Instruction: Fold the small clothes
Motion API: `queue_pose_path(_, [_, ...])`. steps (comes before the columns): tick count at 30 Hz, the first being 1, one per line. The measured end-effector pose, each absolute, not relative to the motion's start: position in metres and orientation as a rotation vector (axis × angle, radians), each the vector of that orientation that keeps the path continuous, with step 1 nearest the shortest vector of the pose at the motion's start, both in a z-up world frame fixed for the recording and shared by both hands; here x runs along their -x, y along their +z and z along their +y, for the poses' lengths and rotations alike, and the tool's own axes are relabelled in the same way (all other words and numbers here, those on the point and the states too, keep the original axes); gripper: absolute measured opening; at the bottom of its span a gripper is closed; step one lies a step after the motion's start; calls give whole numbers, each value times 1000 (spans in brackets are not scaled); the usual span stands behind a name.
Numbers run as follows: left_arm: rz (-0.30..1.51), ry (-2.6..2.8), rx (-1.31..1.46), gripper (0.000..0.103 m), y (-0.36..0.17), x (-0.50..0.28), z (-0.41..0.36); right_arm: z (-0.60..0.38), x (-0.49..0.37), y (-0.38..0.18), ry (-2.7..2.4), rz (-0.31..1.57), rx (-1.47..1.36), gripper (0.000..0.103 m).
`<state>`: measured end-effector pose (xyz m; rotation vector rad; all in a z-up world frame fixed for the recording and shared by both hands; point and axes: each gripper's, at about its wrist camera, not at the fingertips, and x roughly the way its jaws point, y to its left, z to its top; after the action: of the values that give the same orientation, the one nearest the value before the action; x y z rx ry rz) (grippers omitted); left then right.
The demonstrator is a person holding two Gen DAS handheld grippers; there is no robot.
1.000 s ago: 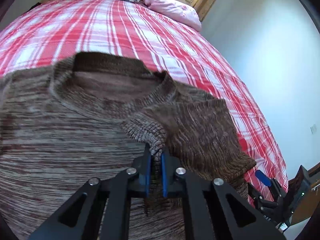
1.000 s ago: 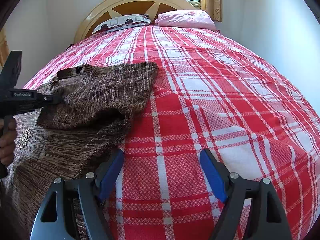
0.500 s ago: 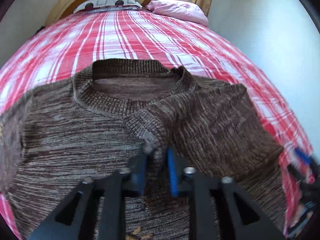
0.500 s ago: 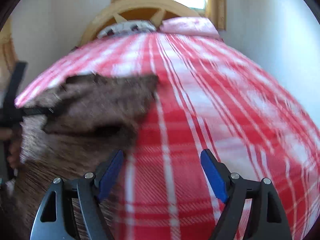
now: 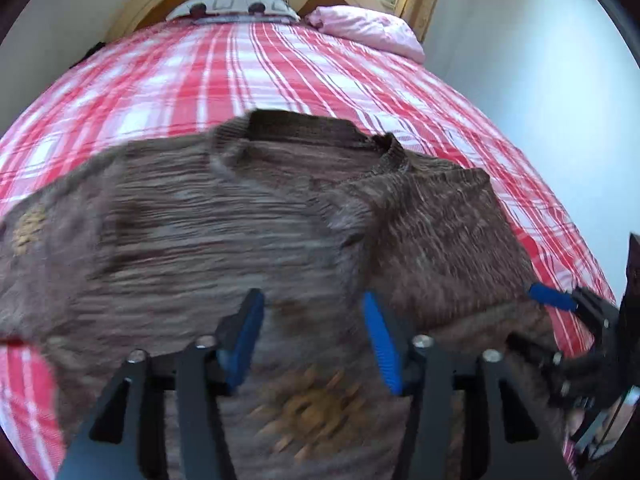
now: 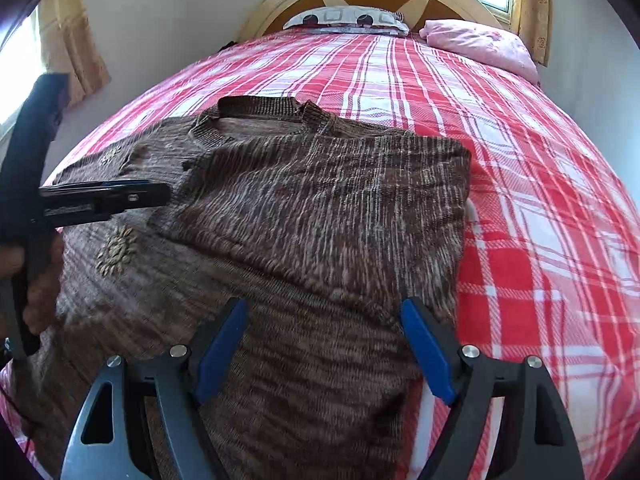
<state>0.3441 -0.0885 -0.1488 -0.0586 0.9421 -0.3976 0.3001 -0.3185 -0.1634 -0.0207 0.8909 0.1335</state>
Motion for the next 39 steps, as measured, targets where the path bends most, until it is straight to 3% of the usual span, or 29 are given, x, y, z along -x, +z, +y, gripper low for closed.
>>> queue_pose_path(2, [901, -359, 35, 72, -142, -332, -67, -315, -295, -153, 107, 882, 30, 80])
queue_pose_path(10, [827, -174, 74, 74, -127, -304, 42, -249, -349, -123, 149, 808, 53, 80])
queue_pose_path(14, [791, -50, 33, 83, -126, -291, 89, -221, -395, -131, 96, 832, 83, 80])
queue_pose_path(19, [837, 70, 79, 84, -147, -292, 148, -223, -426, -146, 249, 873, -239, 80])
queue_pose_path(22, [851, 141, 84, 84, -160, -294, 172, -209, -439, -172, 301, 959, -269, 82])
queue_pose_path(24, [850, 176, 101, 84, -165, -295, 185, -192, -435, -171, 287, 924, -121, 82])
queue_pose_path(39, [863, 195, 424, 84, -175, -326, 231, -196, -303, -147, 254, 733, 50, 82])
